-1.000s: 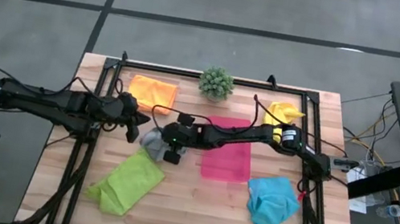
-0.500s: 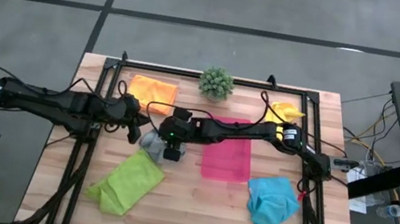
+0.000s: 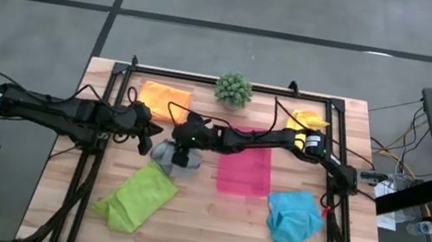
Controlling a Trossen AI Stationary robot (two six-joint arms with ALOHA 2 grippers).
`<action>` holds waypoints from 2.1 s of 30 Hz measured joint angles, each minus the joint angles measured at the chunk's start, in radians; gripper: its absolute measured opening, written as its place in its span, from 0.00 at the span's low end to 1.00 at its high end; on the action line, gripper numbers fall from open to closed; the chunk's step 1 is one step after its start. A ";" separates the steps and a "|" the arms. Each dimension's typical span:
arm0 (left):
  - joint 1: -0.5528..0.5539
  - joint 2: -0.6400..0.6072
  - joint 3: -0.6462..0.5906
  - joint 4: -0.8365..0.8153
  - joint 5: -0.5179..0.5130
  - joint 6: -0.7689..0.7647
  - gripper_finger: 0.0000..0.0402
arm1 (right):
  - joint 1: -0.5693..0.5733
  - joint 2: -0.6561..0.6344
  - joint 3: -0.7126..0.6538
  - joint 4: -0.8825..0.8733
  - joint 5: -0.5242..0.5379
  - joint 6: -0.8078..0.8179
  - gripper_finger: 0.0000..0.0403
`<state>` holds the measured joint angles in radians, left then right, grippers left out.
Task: Fold microfiber towels
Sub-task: Fold the gray towel
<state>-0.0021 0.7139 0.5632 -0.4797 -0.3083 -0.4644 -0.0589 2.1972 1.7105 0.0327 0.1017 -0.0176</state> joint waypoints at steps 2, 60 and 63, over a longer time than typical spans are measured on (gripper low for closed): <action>0.000 0.001 0.000 0.001 -0.016 0.000 0.00 | -0.001 0.007 -0.034 0.056 -0.005 0.012 0.40; 0.000 0.004 -0.001 0.064 -0.079 0.014 0.00 | -0.107 0.243 0.374 -0.438 -0.338 0.086 0.56; 0.000 0.004 -0.002 0.072 -0.086 0.032 0.00 | -0.102 0.272 0.420 -0.446 -0.437 0.088 0.53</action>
<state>-0.0025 0.7177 0.5617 -0.4075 -0.3943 -0.4326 -0.1605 2.4690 2.1309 -0.4134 -0.3358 0.0702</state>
